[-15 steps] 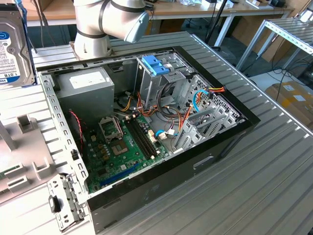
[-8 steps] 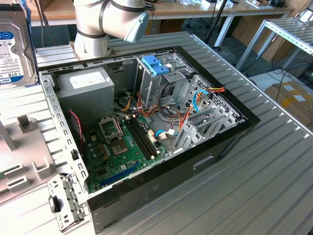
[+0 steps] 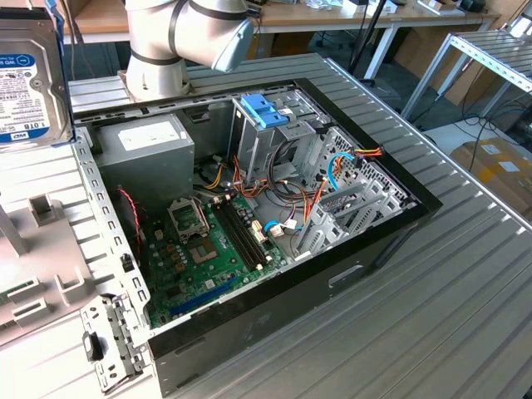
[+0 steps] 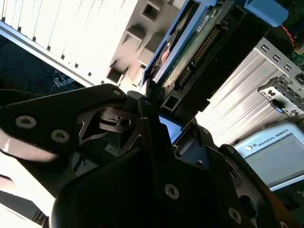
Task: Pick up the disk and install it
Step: 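Pick up the disk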
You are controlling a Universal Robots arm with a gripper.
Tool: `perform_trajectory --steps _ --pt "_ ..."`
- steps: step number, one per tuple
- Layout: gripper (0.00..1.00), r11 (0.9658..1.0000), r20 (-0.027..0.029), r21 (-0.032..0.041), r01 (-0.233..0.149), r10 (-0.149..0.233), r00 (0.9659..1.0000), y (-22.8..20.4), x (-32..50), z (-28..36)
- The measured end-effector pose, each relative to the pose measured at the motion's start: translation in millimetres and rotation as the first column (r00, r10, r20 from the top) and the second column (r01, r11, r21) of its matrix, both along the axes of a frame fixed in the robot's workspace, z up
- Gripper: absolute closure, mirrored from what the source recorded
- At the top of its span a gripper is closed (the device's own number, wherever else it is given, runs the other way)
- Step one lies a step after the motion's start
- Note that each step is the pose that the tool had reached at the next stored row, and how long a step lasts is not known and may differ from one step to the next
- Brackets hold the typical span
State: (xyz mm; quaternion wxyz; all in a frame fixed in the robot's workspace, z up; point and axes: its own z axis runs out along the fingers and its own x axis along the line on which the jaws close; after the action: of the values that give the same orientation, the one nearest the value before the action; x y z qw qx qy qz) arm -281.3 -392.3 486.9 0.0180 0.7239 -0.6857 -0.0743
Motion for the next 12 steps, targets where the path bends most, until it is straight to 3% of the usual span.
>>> perform_trajectory --steps 12 --pt "0.63 1.0000 0.0000 0.0000 0.000 0.000 1.0000 0.0 10.8 -1.3"
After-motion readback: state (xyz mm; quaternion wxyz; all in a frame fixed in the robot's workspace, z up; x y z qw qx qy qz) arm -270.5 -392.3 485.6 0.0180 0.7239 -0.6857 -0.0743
